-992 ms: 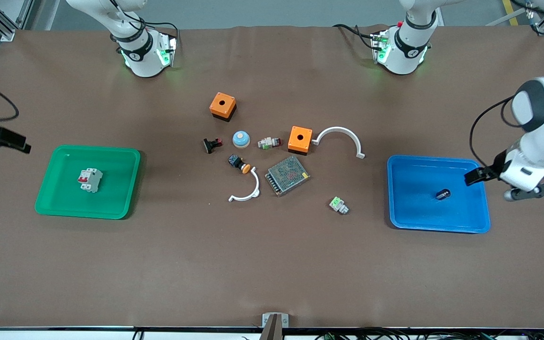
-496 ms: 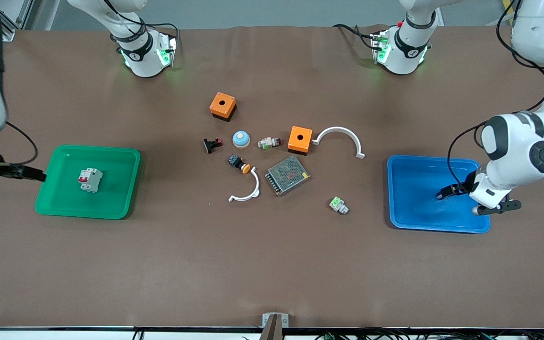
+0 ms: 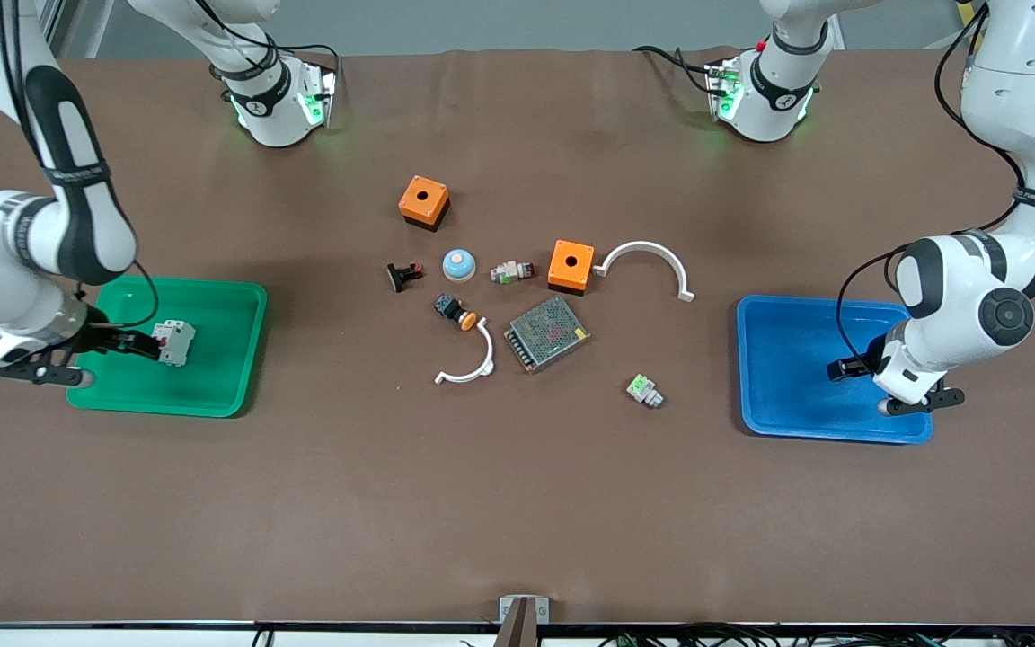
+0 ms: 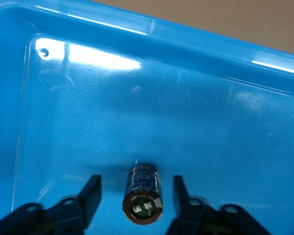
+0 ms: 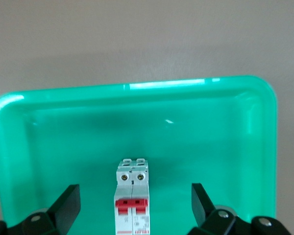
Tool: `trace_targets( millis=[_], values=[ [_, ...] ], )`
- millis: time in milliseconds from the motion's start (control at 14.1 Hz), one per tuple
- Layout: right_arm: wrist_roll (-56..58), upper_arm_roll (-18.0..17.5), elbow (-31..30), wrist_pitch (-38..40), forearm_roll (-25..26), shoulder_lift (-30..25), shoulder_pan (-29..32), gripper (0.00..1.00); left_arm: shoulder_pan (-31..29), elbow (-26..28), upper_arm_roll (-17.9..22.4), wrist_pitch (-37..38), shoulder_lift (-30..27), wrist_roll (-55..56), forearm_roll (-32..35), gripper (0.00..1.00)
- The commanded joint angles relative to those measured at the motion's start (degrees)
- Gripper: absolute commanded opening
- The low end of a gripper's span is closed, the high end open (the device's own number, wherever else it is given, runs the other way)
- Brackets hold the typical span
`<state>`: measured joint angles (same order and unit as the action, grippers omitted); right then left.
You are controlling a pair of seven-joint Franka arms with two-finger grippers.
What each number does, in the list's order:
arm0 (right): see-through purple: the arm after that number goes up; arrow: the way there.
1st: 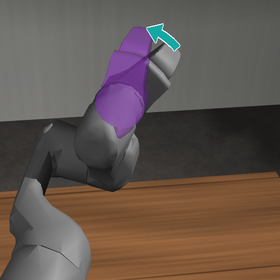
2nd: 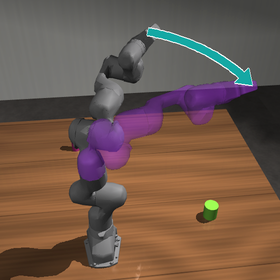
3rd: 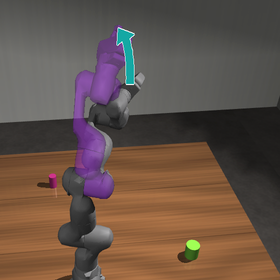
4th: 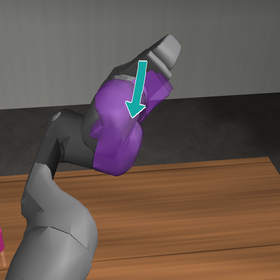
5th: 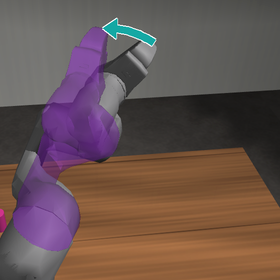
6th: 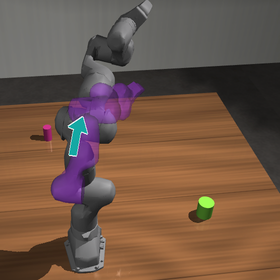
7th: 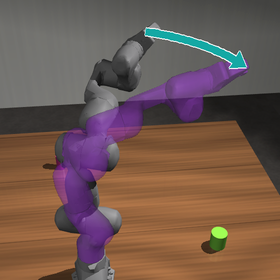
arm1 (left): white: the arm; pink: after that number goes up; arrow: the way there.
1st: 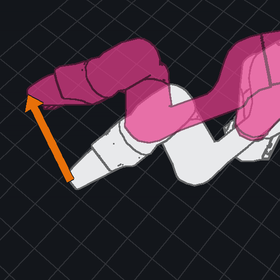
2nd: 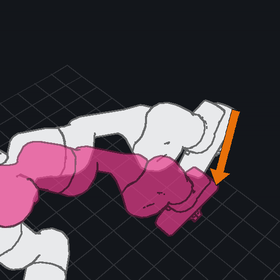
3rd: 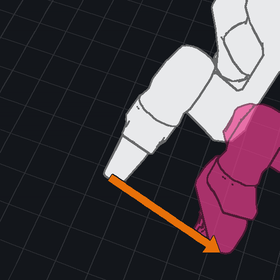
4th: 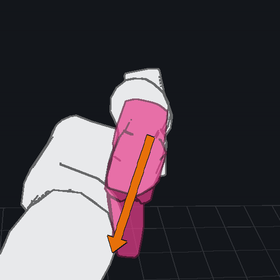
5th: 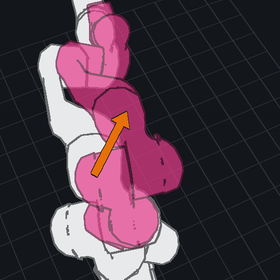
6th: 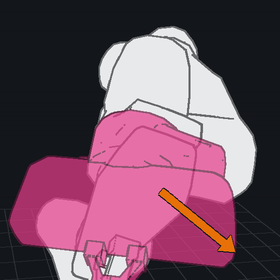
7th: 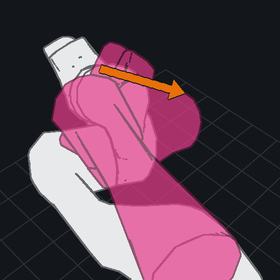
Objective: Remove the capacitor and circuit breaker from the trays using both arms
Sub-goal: 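Grasp the black capacitor with the left gripper while the right gripper grasps the breaker, then carry the capacitor and breaker out of the trays onto the table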
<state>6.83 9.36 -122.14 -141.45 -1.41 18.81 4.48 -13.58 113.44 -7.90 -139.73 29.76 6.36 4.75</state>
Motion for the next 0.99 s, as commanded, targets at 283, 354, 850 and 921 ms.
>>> trace_targets(
  millis=[283, 354, 850, 921],
  values=[
    [0.73, -0.92, -3.72, -4.54, -2.20, 3.34, 0.71, 0.94, 0.13, -0.68, -0.36, 0.34, 0.65, 0.40, 0.96, 0.03],
    [0.90, -0.92, -3.72, -4.45, -2.20, 3.34, 0.53, 0.87, 0.22, -0.68, -0.71, 0.42, -0.05, 1.01, 0.96, 0.01],
    [1.69, -0.92, -3.20, -3.75, -2.11, 3.25, 0.36, 0.02, 4.43, -0.50, -10.01, 12.02, -8.76, 18.81, 0.96, 0.01],
    [2.22, -1.01, -2.67, -2.79, -2.11, 2.82, 0.01, 0.01, 5.83, -0.24, -11.68, 12.03, -8.67, 23.82, 1.05, 0.01]
  ],
)
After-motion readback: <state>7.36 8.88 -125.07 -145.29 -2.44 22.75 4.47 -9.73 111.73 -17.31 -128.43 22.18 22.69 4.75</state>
